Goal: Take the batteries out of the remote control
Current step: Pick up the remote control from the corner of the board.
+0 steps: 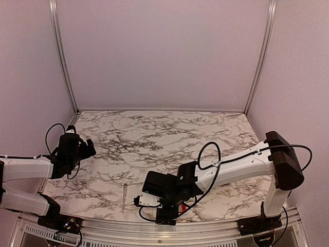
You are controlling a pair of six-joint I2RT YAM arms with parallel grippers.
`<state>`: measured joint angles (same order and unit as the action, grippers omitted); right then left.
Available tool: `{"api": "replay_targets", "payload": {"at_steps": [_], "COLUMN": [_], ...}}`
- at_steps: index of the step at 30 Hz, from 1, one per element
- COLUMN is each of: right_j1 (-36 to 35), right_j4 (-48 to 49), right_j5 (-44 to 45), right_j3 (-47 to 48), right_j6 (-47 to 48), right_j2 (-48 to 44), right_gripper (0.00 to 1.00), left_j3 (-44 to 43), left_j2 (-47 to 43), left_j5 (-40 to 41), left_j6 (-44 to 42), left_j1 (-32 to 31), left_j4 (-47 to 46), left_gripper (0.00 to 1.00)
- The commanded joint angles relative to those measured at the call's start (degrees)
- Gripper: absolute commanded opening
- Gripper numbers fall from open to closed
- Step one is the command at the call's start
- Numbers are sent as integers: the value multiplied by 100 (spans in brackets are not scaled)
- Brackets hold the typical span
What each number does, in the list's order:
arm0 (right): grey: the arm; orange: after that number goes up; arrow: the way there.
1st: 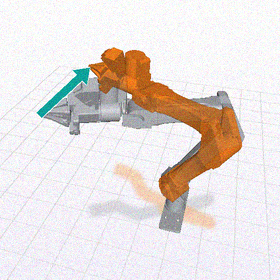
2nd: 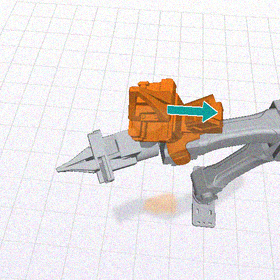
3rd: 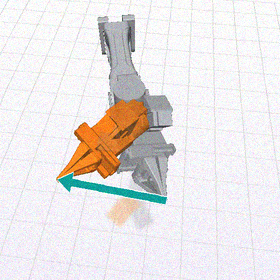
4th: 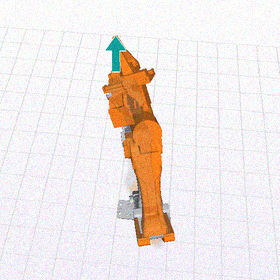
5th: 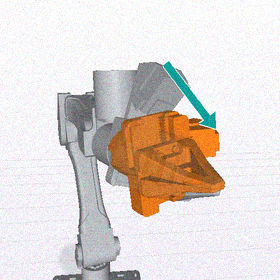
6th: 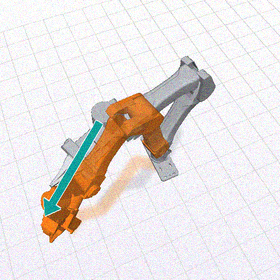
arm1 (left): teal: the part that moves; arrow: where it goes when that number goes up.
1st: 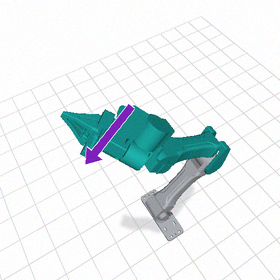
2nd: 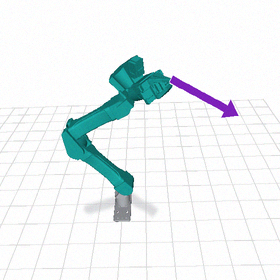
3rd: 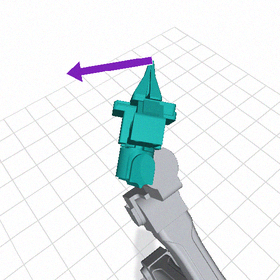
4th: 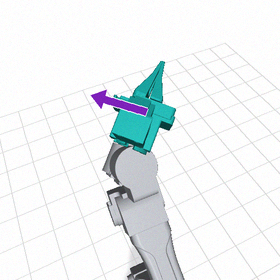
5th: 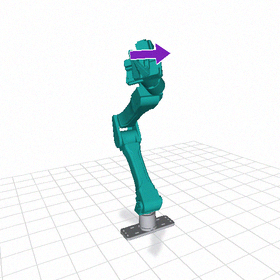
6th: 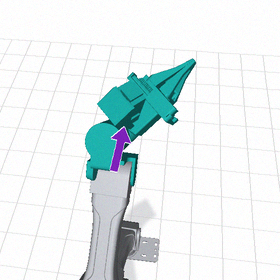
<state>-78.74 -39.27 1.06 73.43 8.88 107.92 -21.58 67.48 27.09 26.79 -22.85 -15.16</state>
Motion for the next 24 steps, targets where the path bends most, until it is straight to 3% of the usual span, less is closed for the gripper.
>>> {"api": "replay_targets", "payload": {"at_steps": [1, 11, 24], "right_j1": [-19, 103, 535], "right_j4": [-37, -57, 42], "right_j5": [263, 362, -377], "right_j3": [112, 143, 110], "right_j6": [27, 59, 288], "right_j2": [222, 423, 467], "right_gripper": [99, 95, 72], "left_j3": [-127, -134, -136], "left_j2": [72, 81, 88], "left_j5": [86, 86, 95], "left_j6": [-41, -42, -50], "left_j1": [-26, -25, -35], "left_j4": [-66, -66, -64], "left_gripper": [99, 99, 99]}}
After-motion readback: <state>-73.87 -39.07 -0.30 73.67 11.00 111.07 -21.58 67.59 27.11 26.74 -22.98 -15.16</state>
